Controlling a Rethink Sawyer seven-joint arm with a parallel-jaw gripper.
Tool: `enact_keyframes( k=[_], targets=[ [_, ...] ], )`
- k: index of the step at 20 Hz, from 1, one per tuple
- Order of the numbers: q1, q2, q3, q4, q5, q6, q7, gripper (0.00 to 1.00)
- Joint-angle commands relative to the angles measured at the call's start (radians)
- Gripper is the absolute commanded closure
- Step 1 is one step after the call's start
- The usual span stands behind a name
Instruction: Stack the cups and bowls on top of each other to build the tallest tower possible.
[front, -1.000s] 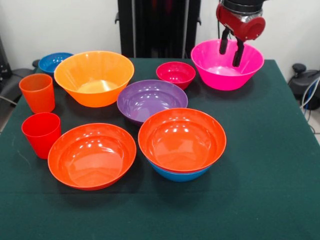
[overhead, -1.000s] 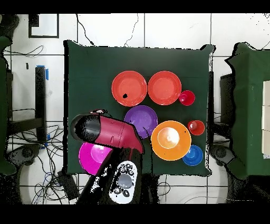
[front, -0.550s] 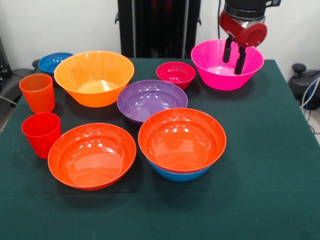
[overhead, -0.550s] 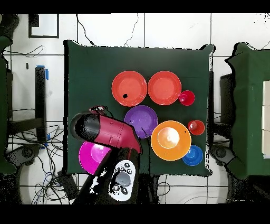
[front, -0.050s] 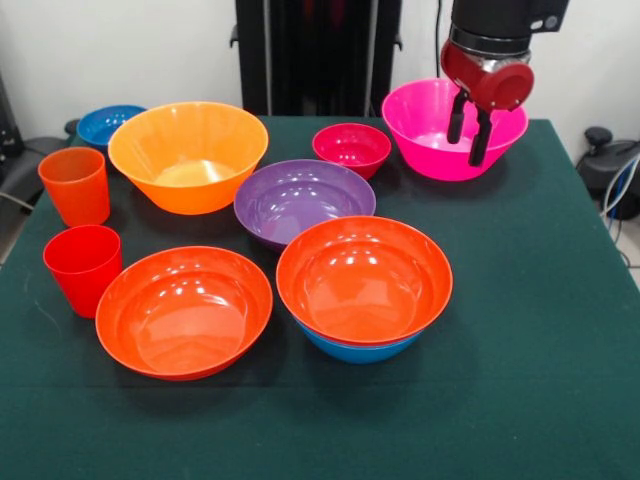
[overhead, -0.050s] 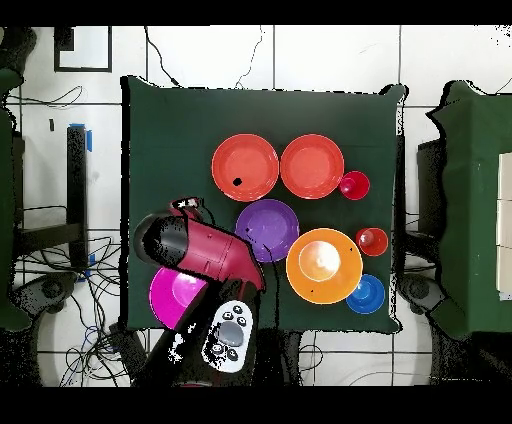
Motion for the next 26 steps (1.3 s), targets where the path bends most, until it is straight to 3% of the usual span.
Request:
enact_keyframes(
  k=[1, 26],
  targets=[
    [0.019, 0.041, 0.106, 0.082, 0.053, -0.076, 0.193, 0.00],
    [0.031, 0.030, 0.178, 0.175, 0.153, -0.155, 0.189, 0.00]
  ],
)
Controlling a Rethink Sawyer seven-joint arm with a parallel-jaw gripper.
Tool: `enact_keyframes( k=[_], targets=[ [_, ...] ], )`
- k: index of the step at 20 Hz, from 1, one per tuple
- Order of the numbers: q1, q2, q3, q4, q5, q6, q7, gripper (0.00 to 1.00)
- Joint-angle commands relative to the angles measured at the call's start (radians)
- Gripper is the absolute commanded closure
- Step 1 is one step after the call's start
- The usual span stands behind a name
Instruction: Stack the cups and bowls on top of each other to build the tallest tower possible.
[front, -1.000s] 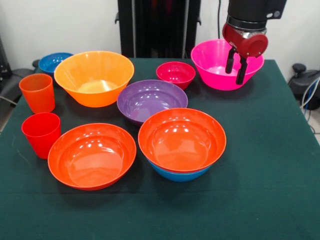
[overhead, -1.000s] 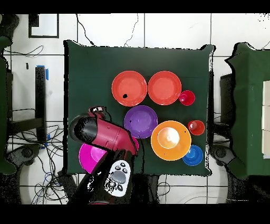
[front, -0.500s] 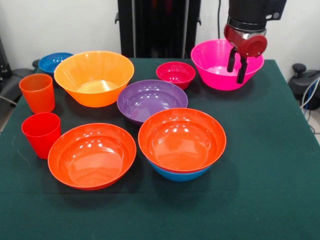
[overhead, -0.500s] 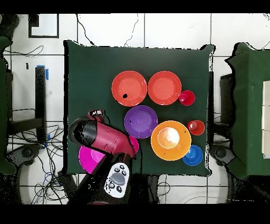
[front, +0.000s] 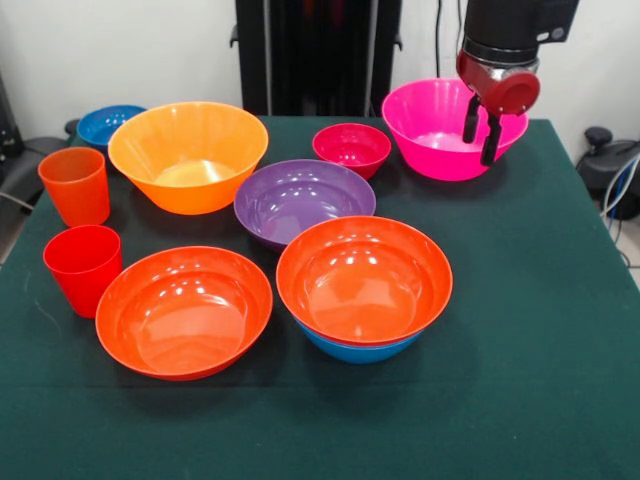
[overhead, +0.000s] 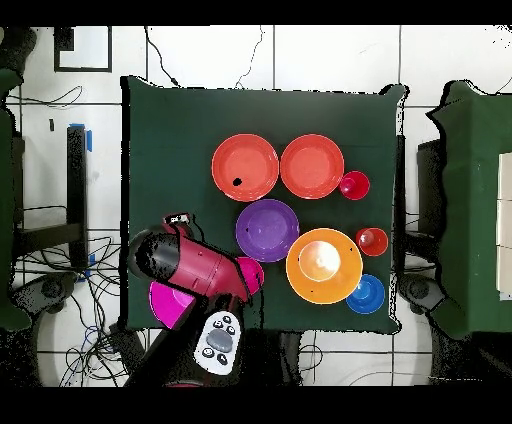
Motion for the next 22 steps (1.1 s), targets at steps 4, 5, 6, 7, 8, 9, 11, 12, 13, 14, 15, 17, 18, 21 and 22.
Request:
enact_keyframes(
  k=[4, 5, 6, 7, 8, 9, 11, 12, 13, 14, 15, 17, 18, 21, 22],
  targets=[
    [-0.003, 0.023, 0.151, 0.083, 0.053, -0.094, 0.190, 0.00],
    [0.002, 0.027, 0.148, 0.081, 0.056, -0.092, 0.194, 0.00],
    [-0.001, 0.030, 0.152, 0.083, 0.056, -0.096, 0.192, 0.00],
    [-0.006, 0.032, 0.161, 0.090, 0.057, -0.104, 0.190, 0.00],
    [-0.008, 0.034, 0.163, 0.094, 0.056, -0.106, 0.189, 0.00],
    [-0.004, 0.036, 0.164, 0.097, 0.057, -0.111, 0.192, 0.00],
    [0.001, 0.036, 0.162, 0.104, 0.057, -0.109, 0.194, 0.00],
    [-0.001, 0.033, 0.164, 0.110, 0.056, -0.110, 0.193, 0.00],
    [-0.002, 0.030, 0.166, 0.116, 0.057, -0.111, 0.192, 0.00],
    [-0.004, 0.026, 0.167, 0.123, 0.056, -0.110, 0.190, 0.00],
    [-0.001, 0.021, 0.165, 0.128, 0.055, -0.108, 0.191, 0.00],
    [0.002, 0.011, 0.160, 0.140, 0.055, -0.104, 0.191, 0.00],
    [0.003, 0.005, 0.156, 0.146, 0.053, -0.101, 0.189, 0.00],
    [0.000, -0.008, 0.158, 0.162, 0.047, -0.105, 0.182, 0.00],
    [-0.003, -0.013, 0.158, 0.167, 0.045, -0.105, 0.179, 0.00]
  ],
)
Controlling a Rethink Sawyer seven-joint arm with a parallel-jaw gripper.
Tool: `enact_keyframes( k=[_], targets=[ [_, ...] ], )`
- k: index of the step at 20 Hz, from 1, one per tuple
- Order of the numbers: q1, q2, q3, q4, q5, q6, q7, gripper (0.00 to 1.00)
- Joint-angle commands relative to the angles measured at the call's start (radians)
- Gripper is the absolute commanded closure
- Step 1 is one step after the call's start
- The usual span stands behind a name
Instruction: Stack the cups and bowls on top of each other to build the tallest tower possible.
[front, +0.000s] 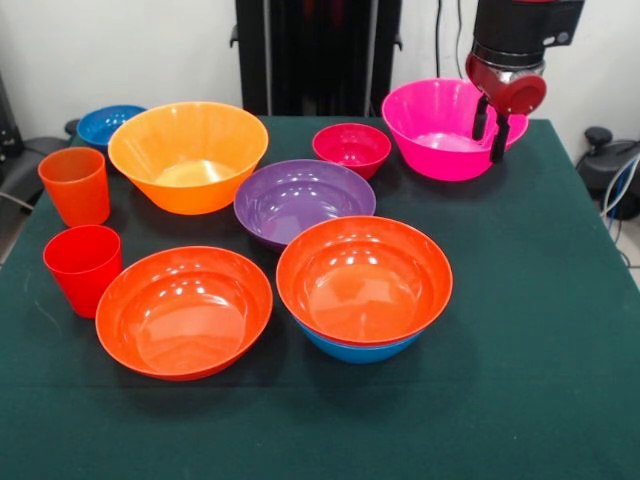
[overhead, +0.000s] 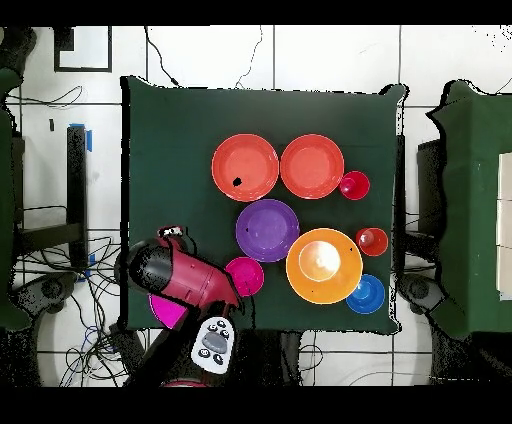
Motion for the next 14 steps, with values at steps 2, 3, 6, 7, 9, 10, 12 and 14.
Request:
enact_keyframes(
  k=[2, 3, 6, 7, 9, 10, 12, 14],
  targets=[
    [-0.012, -0.016, 0.113, 0.104, 0.027, -0.056, 0.175, 0.00],
    [-0.018, -0.020, 0.119, 0.111, 0.024, -0.063, 0.172, 0.00],
    [-0.046, -0.028, 0.141, 0.134, 0.013, -0.088, 0.161, 0.00],
    [-0.055, -0.031, 0.147, 0.140, 0.008, -0.095, 0.158, 0.00],
    [-0.075, -0.035, 0.162, 0.155, 0.000, -0.112, 0.152, 0.00],
    [-0.087, -0.037, 0.171, 0.162, -0.006, -0.122, 0.149, 0.00],
    [-0.111, -0.040, 0.190, 0.177, -0.017, -0.141, 0.146, 0.00],
    [-0.134, -0.043, 0.207, 0.192, -0.027, -0.160, 0.146, 0.00]
  ],
)
